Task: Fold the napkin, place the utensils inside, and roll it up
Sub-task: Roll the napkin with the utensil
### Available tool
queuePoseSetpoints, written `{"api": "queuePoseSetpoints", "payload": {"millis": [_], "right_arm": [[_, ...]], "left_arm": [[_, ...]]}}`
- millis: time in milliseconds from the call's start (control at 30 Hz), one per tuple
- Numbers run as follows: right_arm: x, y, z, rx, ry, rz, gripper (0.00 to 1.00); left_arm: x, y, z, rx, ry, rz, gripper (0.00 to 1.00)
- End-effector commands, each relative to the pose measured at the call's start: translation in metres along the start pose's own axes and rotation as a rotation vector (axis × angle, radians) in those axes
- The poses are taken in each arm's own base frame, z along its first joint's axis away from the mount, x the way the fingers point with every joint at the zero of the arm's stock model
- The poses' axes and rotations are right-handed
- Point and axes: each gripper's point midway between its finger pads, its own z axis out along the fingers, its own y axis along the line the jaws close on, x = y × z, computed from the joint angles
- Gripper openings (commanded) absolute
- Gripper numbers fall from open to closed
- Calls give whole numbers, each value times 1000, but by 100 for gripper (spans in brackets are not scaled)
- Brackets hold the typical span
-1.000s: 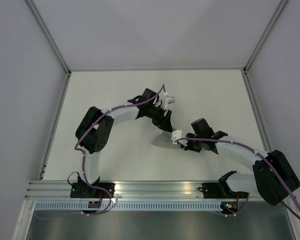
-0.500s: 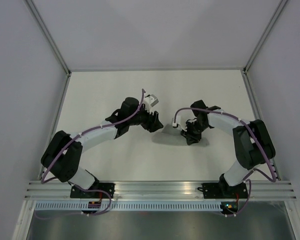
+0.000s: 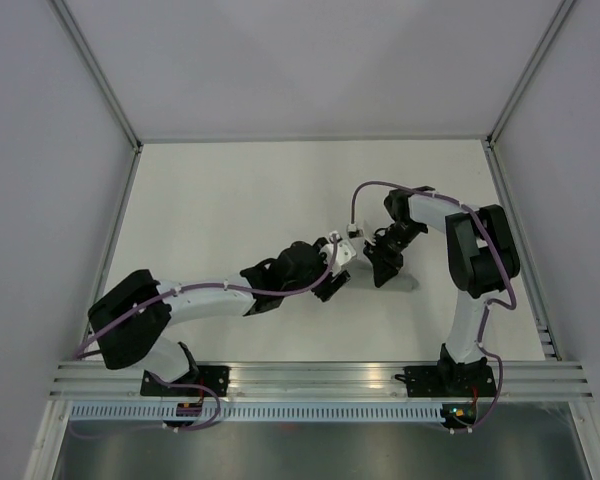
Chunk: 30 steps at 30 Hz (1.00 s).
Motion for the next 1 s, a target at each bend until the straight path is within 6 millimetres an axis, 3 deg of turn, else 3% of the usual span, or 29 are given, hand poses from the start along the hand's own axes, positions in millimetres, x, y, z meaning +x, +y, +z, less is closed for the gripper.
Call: {"api": "queuePoseSetpoints", "payload": {"millis": [0,133,267,333,667,800,967], "right_arm": [[19,-10,12,-28,64,2,20],[20,-14,14,-51,70,24,20],[23,-17,14,-58,75,40,20],[23,-19,16,-59,79,44,20],[23,-23,20,-69,78,63,20],[25,-24,20,-72,82,66,20],[25,-24,19,-69,77,71,20]], "left_arm": [[-10,11,16,-118,2,187,70],[0,-14,45,-97,64,365,71],[1,-25,63,-91,72,460,71],[-3,-25,68,-93,65,485,72],[19,-24,98,-104,105,572,71],[41,-30,103,-52,165,578,63],[61,-41,105,32,224,552,43]]}}
